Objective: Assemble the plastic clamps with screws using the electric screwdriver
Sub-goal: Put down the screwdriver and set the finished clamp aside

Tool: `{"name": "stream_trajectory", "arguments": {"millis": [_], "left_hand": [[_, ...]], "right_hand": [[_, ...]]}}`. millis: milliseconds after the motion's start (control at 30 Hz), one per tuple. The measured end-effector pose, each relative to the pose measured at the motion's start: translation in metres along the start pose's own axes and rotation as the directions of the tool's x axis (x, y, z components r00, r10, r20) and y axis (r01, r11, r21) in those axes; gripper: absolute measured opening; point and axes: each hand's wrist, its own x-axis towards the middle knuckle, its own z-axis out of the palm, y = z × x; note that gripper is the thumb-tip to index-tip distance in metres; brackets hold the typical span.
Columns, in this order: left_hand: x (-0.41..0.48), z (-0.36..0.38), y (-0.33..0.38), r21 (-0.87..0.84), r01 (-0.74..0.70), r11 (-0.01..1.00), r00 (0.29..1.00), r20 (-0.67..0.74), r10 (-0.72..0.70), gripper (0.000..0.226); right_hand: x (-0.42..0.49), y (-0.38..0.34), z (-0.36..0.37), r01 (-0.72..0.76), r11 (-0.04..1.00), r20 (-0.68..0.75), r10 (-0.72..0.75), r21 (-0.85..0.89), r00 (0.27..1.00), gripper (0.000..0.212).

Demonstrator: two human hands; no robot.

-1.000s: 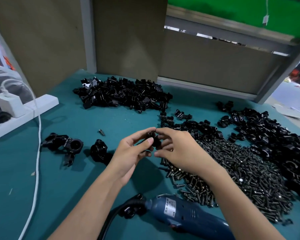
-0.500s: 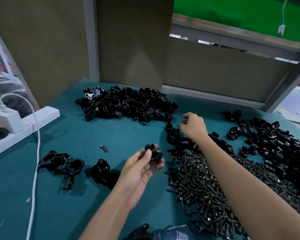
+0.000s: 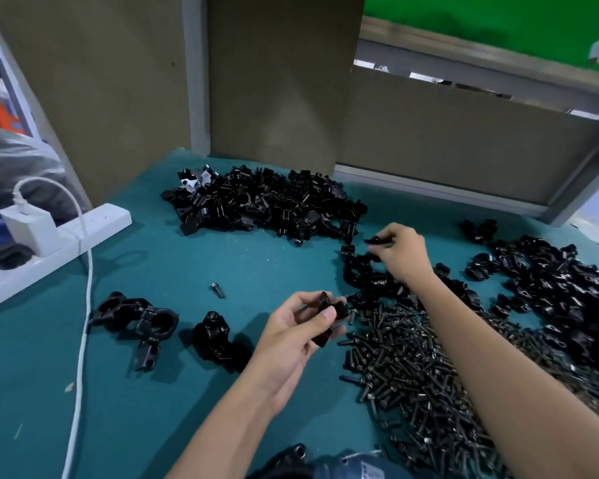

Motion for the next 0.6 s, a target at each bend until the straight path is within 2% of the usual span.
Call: {"name": "stream_trajectory", "arguments": {"millis": [133,267,367,433,500,600], "left_hand": [[0.000,0.003,0.000,0.016,-0.011,1.000,1.000,-0.019,0.011,0.024],[-0.006,0.008,0.001,-0.006,0.034,0.999,0.999,-0.003,-0.034,0.046],[-0.012,0.012,0.001,-0.115,0.070,0.991,0.997,0.032,-0.067,0.048],[-0.015,0.010,0.001,-0.220,0.071,0.973,0.997,0.017,-0.068,0.040],[-0.017,0.007,0.001,-0.289,0.056,0.956,0.998,0.011,-0.055,0.030],[-0.020,0.004,0.002,-0.306,0.042,0.951,0.999,-0.004,-0.045,0.021]], "right_hand": [[-0.054,-0.022,-0.014,0.151,0.943,-0.014,-0.154,0.298,0.988,0.020],[-0.102,-0.033,-0.022,0.229,0.849,-0.030,-0.244,0.476,0.969,0.017],[-0.126,-0.038,-0.020,0.381,0.872,-0.063,-0.381,0.306,0.922,0.024],[-0.137,-0.039,-0.016,0.463,0.865,-0.041,-0.464,0.195,0.885,0.026],[-0.146,-0.038,-0.013,0.490,0.855,-0.006,-0.497,0.170,0.868,0.026],[-0.154,-0.038,-0.013,0.498,0.848,-0.004,-0.506,0.183,0.863,0.031]]}}
